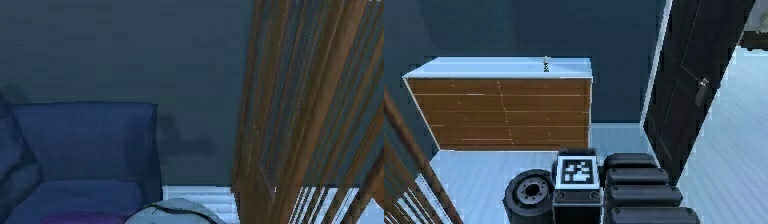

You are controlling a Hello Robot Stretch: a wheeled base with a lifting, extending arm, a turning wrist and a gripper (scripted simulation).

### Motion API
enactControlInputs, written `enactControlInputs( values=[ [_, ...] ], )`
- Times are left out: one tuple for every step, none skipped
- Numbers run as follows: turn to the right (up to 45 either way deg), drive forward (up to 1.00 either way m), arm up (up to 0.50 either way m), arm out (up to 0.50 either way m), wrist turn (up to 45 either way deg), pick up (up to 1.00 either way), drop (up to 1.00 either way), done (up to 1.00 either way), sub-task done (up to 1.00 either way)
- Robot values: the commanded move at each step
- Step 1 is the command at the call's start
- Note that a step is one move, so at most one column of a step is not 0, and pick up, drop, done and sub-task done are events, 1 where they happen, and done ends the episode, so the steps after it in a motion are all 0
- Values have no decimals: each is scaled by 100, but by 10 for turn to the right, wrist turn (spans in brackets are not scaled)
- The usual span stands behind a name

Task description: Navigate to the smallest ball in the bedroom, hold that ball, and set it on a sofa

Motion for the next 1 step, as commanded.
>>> enactControlInputs(
  values=[
    [120,0,0,0,0,0,0,0,0]
  ],
)
